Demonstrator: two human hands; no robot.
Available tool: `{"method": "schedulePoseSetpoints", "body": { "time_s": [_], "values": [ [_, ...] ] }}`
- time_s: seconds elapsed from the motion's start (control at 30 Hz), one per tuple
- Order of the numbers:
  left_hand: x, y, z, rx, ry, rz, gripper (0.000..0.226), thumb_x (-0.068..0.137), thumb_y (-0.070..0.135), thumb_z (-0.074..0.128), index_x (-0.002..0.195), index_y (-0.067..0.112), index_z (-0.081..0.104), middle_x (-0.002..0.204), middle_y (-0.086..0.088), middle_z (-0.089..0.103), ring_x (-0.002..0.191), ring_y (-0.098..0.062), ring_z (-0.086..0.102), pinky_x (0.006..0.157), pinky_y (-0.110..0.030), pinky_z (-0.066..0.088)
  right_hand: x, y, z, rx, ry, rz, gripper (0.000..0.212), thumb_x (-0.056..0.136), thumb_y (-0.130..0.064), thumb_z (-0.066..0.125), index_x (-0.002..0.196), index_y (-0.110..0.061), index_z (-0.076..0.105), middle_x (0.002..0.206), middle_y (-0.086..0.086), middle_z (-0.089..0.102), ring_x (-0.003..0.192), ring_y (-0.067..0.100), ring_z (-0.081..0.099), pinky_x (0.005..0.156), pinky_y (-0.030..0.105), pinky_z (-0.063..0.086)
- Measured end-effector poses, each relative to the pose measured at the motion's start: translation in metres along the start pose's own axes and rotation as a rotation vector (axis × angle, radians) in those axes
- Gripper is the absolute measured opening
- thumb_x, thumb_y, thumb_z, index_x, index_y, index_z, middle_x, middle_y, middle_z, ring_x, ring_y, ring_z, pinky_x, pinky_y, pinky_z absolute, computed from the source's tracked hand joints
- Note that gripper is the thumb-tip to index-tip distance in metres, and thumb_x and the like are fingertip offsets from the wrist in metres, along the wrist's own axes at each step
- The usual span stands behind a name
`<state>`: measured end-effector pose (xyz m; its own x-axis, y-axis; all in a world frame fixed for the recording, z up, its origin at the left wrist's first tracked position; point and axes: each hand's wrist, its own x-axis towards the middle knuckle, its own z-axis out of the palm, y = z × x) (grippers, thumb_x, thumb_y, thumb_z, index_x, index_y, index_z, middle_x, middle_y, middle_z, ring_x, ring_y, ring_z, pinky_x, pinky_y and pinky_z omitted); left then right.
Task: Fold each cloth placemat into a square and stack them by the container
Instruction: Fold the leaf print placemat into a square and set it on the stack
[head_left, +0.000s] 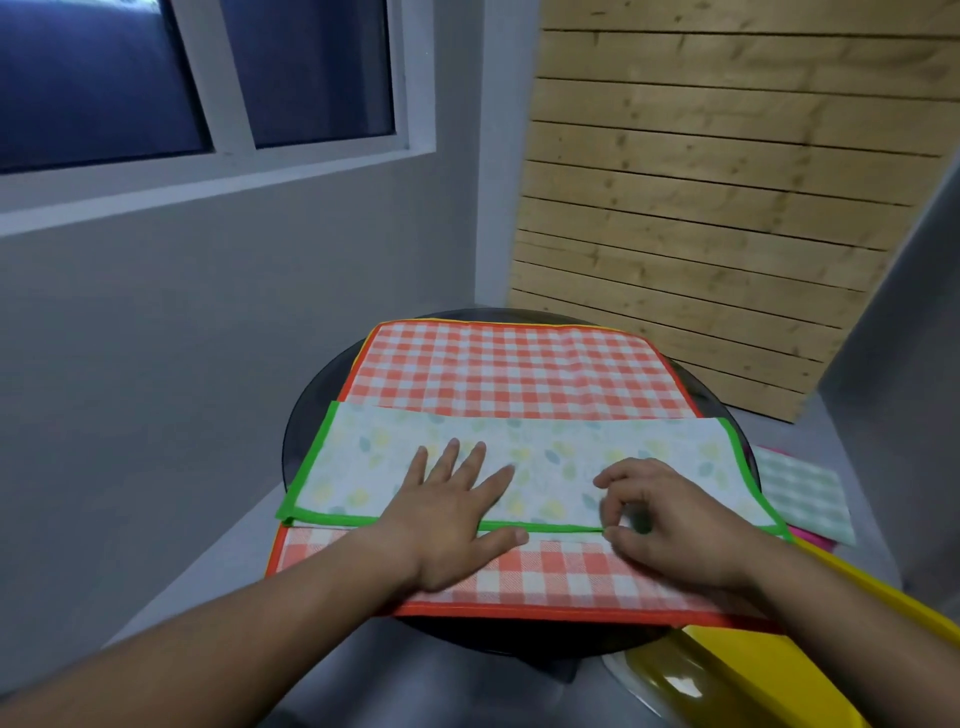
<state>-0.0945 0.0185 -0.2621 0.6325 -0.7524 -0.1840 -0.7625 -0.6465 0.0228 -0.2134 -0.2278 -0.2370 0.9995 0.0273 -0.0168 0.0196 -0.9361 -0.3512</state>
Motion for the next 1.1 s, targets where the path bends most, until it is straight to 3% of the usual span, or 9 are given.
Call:
{"method": "schedulePoseSetpoints", "body": {
  "time_s": [0.13,0.23,0.3,0.37,0.47,0.7,0.9,1.1],
  "values": [
    [0.001,0.0,0.004,-0.039,0.019,-0.015,0.084,0.089,0.08,0.014,0.156,0.038,-0.011,0.165,0.001,-0.017,0.151,-0.023,-0.022,0.122,-0.052,-0.008,0.012,-0.006,-0.005,-0.024,-0.04,0.024,0.012,0.085,-0.047,0.059,0.08,-0.036,0.062,0.114,-0.02,0.055,0.113,0.005,0.049,0.098,0.029,0.041],
    [0.001,-0.001,0.007,-0.072,0.016,-0.031,0.087,0.087,0.081,0.013,0.157,0.035,-0.013,0.164,0.003,-0.021,0.149,-0.019,-0.027,0.122,-0.051,-0.011,0.042,-0.021,-0.006,-0.015,0.061,0.006,0.03,0.094,-0.046,0.052,0.116,-0.03,0.064,0.126,-0.013,0.058,0.122,0.012,0.049,0.104,0.029,0.04],
    [0.0,-0.001,0.007,-0.119,0.013,-0.039,0.084,0.09,0.078,0.012,0.157,0.033,-0.011,0.164,0.004,-0.022,0.149,-0.017,-0.028,0.121,-0.05,-0.013,0.064,-0.031,0.001,-0.057,0.091,0.017,0.046,0.1,-0.043,0.043,0.142,-0.024,0.049,0.15,-0.007,0.044,0.141,0.016,0.033,0.115,0.03,0.025],
    [0.0,-0.001,0.003,-0.201,0.009,-0.052,0.075,0.096,0.068,0.012,0.158,0.03,-0.008,0.165,0.003,-0.02,0.149,-0.014,-0.026,0.122,-0.047,-0.013,0.08,-0.035,0.016,-0.077,0.051,0.033,0.057,0.103,-0.046,0.032,0.154,-0.022,0.027,0.163,-0.005,0.019,0.151,0.015,0.011,0.12,0.03,0.009],
    [0.003,-0.004,-0.004,-0.283,-0.026,-0.098,0.069,0.102,0.053,0.017,0.159,0.023,-0.008,0.165,-0.002,-0.021,0.15,-0.013,-0.024,0.122,-0.041,-0.014,0.086,-0.03,0.04,-0.134,-0.052,0.057,0.063,0.104,-0.048,0.019,0.158,-0.02,0.005,0.165,-0.002,-0.003,0.152,0.013,-0.007,0.124,0.033,-0.001],
    [0.036,-0.012,-0.016,-0.166,0.028,-0.125,0.069,0.104,0.04,0.021,0.158,0.009,-0.009,0.166,-0.008,-0.017,0.152,-0.021,-0.02,0.124,-0.043,-0.01,0.087,-0.028,0.049,-0.209,-0.033,0.056,0.061,0.103,-0.046,0.01,0.157,-0.02,-0.002,0.164,-0.004,-0.01,0.15,0.009,-0.013,0.124,0.033,-0.002],
    [0.046,-0.025,0.004,-0.188,0.078,-0.236,0.081,0.098,0.064,0.009,0.158,0.013,-0.009,0.165,-0.004,-0.017,0.152,-0.018,-0.018,0.124,-0.041,-0.008,0.087,-0.028,0.048,-0.208,-0.041,0.06,0.061,0.103,-0.046,0.009,0.157,-0.021,-0.003,0.164,-0.005,-0.012,0.149,0.007,-0.015,0.124,0.032,-0.003],
    [0.026,-0.088,0.007,-0.178,0.099,-0.492,0.087,0.096,0.067,0.009,0.158,0.009,-0.007,0.166,-0.009,-0.015,0.153,-0.021,-0.015,0.124,-0.041,-0.01,0.086,-0.028,0.046,-0.189,-0.052,0.059,0.06,0.104,-0.044,0.012,0.157,-0.021,-0.002,0.164,-0.006,-0.01,0.149,0.006,-0.015,0.124,0.031,-0.003]
  ]
}}
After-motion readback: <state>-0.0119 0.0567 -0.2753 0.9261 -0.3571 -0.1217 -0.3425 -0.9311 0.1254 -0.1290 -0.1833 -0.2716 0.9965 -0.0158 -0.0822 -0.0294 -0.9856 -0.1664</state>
